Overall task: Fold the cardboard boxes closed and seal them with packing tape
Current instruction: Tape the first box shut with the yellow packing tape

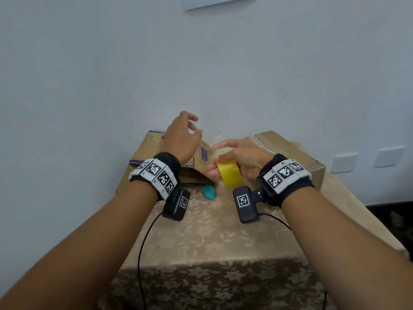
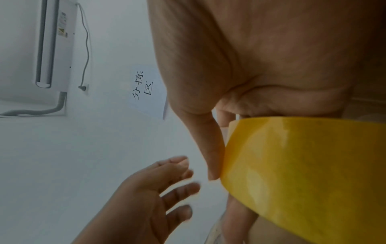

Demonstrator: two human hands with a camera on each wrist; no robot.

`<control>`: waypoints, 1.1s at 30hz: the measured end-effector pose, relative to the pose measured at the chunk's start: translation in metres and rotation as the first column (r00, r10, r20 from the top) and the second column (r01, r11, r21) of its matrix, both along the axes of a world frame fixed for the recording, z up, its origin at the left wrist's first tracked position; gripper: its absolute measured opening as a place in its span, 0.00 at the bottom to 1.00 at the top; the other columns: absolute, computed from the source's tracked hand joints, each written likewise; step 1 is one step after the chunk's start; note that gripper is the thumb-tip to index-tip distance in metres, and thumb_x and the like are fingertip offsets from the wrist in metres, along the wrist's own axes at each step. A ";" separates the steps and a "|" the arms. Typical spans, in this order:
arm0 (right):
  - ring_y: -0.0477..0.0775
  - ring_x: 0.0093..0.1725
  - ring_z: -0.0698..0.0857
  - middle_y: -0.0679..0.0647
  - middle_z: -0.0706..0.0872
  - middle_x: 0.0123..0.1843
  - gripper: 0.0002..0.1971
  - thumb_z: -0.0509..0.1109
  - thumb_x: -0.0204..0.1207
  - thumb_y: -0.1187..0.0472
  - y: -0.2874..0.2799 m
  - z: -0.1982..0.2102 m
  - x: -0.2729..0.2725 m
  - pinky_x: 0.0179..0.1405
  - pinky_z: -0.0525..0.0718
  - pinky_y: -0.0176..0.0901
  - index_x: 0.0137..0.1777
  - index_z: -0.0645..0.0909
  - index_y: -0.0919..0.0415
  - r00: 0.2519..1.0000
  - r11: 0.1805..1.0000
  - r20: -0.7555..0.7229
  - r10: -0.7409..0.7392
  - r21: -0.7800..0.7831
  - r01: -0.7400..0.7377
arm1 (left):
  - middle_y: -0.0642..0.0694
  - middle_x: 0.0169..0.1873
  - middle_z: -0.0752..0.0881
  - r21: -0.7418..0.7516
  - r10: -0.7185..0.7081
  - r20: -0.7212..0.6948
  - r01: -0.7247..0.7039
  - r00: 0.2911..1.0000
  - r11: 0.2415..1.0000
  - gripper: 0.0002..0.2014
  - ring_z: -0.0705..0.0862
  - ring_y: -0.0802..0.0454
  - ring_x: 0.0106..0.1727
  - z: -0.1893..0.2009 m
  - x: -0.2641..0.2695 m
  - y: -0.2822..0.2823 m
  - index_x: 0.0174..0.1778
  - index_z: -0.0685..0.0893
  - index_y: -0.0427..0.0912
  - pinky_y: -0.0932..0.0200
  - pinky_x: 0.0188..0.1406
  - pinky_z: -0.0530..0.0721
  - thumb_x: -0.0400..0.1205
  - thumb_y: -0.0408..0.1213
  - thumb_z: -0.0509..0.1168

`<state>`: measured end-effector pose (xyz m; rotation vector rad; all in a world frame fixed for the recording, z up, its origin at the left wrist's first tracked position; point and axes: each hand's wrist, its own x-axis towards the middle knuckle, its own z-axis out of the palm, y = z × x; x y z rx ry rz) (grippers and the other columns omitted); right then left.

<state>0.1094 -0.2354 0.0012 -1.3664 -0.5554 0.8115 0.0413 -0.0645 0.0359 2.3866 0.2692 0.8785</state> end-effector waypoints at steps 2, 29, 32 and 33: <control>0.68 0.43 0.94 0.76 0.91 0.52 0.12 0.71 0.82 0.75 -0.001 -0.001 0.001 0.37 0.93 0.55 0.62 0.83 0.64 0.999 0.999 -0.011 -0.035 0.020 0.035 | 0.49 0.41 0.89 -0.012 0.033 -0.072 -0.034 0.997 0.999 0.03 0.90 0.51 0.38 -0.001 -0.008 -0.001 0.49 0.82 0.49 0.49 0.41 0.89 0.82 0.37 0.65; 0.63 0.36 0.93 0.70 0.92 0.46 0.20 0.65 0.84 0.78 -0.002 0.009 0.003 0.50 0.92 0.60 0.73 0.79 0.64 0.978 0.958 -0.048 -0.202 0.197 0.207 | 0.37 0.37 0.92 -0.196 -0.254 -0.591 0.169 0.766 0.966 0.10 0.86 0.46 0.23 -0.034 -0.020 -0.013 0.57 0.70 0.43 0.53 0.26 0.84 0.85 0.34 0.65; 0.62 0.36 0.93 0.71 0.92 0.47 0.19 0.65 0.84 0.78 -0.004 0.012 0.002 0.43 0.94 0.55 0.72 0.79 0.64 0.972 0.945 -0.069 -0.225 0.229 0.235 | 0.43 0.30 0.86 -0.148 -0.221 -0.494 0.170 0.841 0.974 0.07 0.81 0.51 0.23 -0.027 -0.019 -0.015 0.59 0.71 0.45 0.59 0.23 0.78 0.87 0.37 0.60; 0.63 0.36 0.93 0.71 0.92 0.48 0.19 0.66 0.84 0.78 -0.005 0.012 0.002 0.42 0.94 0.54 0.72 0.80 0.64 0.970 0.942 -0.072 -0.231 0.235 0.241 | 0.45 0.31 0.84 -0.132 -0.186 -0.458 0.141 0.869 0.981 0.06 0.79 0.53 0.25 -0.026 -0.018 -0.015 0.60 0.73 0.46 0.59 0.24 0.74 0.88 0.38 0.59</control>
